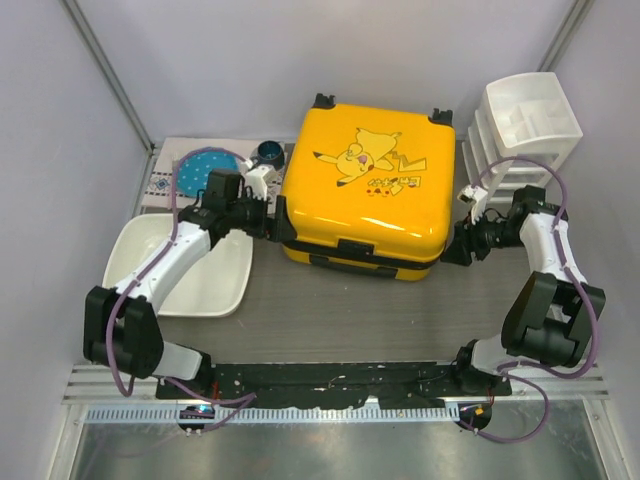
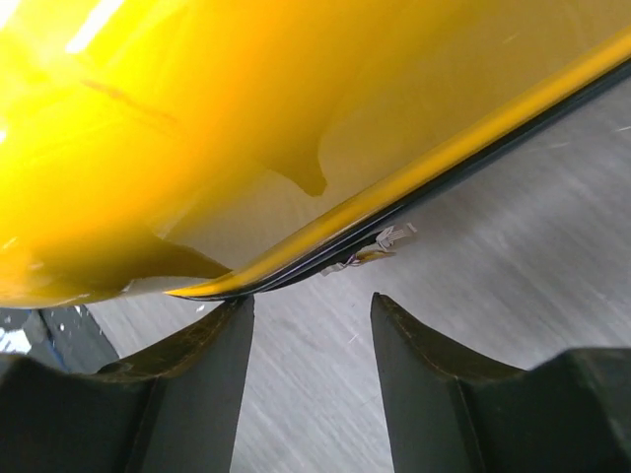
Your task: Open, take out, and arrange the luggage
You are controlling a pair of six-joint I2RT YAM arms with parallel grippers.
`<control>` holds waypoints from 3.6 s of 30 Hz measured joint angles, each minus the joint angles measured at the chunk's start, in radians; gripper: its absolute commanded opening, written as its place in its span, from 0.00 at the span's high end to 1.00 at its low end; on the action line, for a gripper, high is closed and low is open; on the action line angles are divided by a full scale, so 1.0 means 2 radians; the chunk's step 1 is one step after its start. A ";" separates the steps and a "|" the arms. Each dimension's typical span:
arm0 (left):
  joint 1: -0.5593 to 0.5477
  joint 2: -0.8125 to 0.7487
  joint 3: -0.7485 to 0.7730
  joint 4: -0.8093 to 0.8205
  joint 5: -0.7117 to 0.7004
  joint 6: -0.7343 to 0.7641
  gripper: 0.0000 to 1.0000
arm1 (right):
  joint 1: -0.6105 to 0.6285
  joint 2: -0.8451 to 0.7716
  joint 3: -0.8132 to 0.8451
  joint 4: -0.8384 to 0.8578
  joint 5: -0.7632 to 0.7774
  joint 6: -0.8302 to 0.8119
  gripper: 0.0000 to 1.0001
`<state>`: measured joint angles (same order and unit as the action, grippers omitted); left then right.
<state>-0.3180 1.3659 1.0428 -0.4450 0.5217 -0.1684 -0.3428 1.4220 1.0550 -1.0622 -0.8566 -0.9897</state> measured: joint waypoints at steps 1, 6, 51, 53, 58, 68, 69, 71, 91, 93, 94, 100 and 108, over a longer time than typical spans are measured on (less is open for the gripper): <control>0.002 0.014 0.011 0.013 -0.007 -0.005 0.16 | 0.002 0.007 0.006 0.010 -0.001 0.010 0.41; 0.006 0.046 0.027 0.061 -0.017 -0.015 0.13 | -0.028 0.021 0.035 0.033 -0.019 0.038 0.33; 0.023 0.008 0.041 -0.035 0.088 0.115 0.10 | -0.069 0.207 0.050 -0.136 -0.198 -0.488 0.58; 0.023 0.008 0.041 -0.035 0.088 0.115 0.10 | -0.067 0.207 0.050 -0.136 -0.200 -0.488 0.58; 0.023 0.008 0.041 -0.035 0.088 0.115 0.10 | -0.060 0.207 0.050 -0.136 -0.207 -0.488 0.61; 0.023 0.008 0.041 -0.035 0.088 0.115 0.10 | -0.053 0.207 0.051 -0.137 -0.210 -0.490 0.96; 0.023 0.008 0.041 -0.035 0.088 0.115 0.10 | -0.053 0.207 0.051 -0.137 -0.210 -0.491 0.99; 0.023 0.008 0.041 -0.035 0.088 0.115 0.10 | -0.053 0.207 0.051 -0.136 -0.211 -0.491 0.99; 0.034 -0.024 0.014 -0.010 0.047 0.061 0.11 | 0.022 -0.033 -0.081 0.029 -0.080 -0.213 0.99; 0.042 -0.029 0.007 -0.002 0.033 0.046 0.11 | 0.042 -0.083 -0.117 0.091 -0.059 -0.134 0.99; 0.047 -0.030 0.004 0.002 0.027 0.038 0.11 | 0.051 -0.106 -0.132 0.123 -0.047 -0.091 0.99; 0.089 -0.025 -0.003 0.037 -0.007 0.000 0.14 | 0.090 -0.238 -0.221 0.275 0.041 0.167 0.99; 0.122 0.107 0.082 0.055 0.065 0.113 0.23 | 0.150 -0.311 -0.257 0.332 0.151 0.356 0.99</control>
<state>-0.0734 1.5806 1.2068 -0.3347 0.6514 0.0566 -0.0418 0.8001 0.5415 -0.3988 -0.5541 -0.2787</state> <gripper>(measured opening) 0.778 0.038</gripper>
